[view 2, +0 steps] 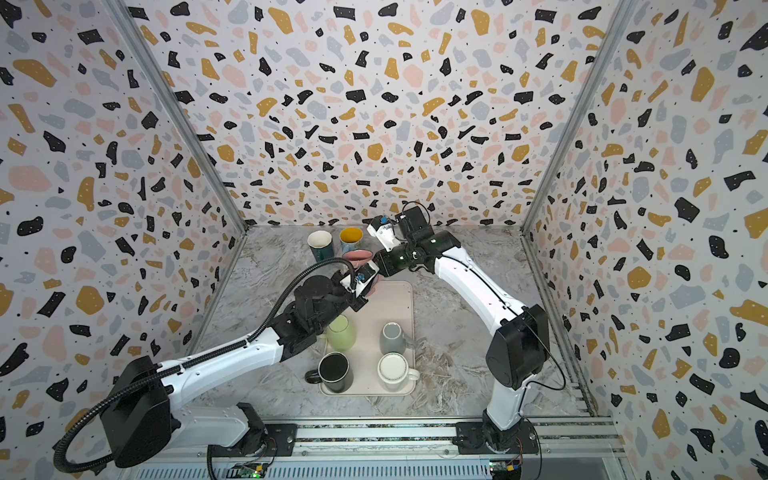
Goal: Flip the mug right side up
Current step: 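Open the left gripper and draw it back while the right gripper holds the mug, then lower the pink mug upright beside the light blue mug with the right gripper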
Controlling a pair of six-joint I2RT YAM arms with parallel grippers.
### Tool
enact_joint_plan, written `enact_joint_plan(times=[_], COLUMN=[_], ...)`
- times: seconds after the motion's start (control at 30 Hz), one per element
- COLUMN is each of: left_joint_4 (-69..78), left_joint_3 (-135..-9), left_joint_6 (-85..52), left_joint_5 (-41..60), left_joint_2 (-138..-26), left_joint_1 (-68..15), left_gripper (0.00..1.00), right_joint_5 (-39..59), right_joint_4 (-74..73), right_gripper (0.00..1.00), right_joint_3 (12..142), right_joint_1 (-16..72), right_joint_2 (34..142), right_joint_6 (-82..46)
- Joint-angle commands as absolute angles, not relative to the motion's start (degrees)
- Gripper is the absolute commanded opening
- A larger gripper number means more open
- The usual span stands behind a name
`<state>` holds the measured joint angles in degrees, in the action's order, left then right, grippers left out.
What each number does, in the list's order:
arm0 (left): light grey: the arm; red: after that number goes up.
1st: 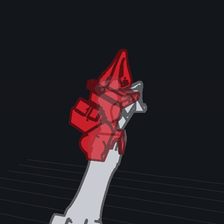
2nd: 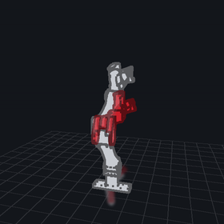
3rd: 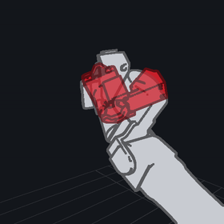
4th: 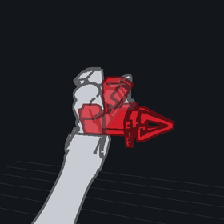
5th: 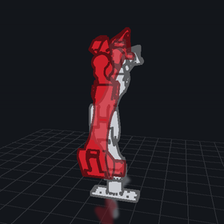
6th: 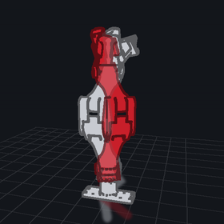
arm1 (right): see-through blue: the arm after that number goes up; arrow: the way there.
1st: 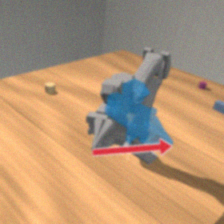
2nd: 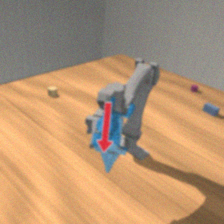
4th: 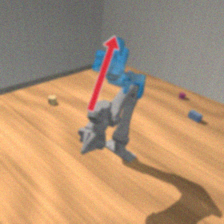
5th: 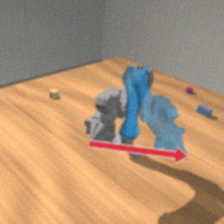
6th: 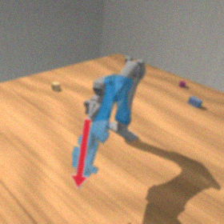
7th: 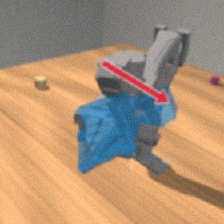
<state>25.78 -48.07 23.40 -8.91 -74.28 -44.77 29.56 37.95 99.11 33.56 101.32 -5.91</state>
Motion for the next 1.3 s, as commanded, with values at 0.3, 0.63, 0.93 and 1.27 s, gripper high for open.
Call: enact_joint_plan(times=[0.3,0.63,0.93,1.27], left_joint_4=[28.4,10.4,3.9,5.4], left_joint_3=[-49.8,-59.9,-64.9,-65.0], left_joint_6=[24.0,9.2,-5.7,-11.9], left_joint_5=[-15.7,-11.3,7.2,18.1], left_joint_2=[-68.8,-70.9,-74.3,-77.0], left_joint_1=[-44.6,-37.8,-25.8,-21.4], left_gripper=[0.36,0.35,0.35,0.36], right_joint_5=[26.1,20.6,17.2,12.8], right_joint_4=[29.1,15.3,-1.7,-15.0], right_gripper=[0.0,0.0,0.0,0.0], right_joint_3=[99.1,93.8,86.6,83.2], right_joint_1=[30.9,28.5,28.1,28.2], right_joint_2=[98.9,101.2,102.9,107.1], right_joint_6=[-6.7,-5.9,-1.7,1.8])
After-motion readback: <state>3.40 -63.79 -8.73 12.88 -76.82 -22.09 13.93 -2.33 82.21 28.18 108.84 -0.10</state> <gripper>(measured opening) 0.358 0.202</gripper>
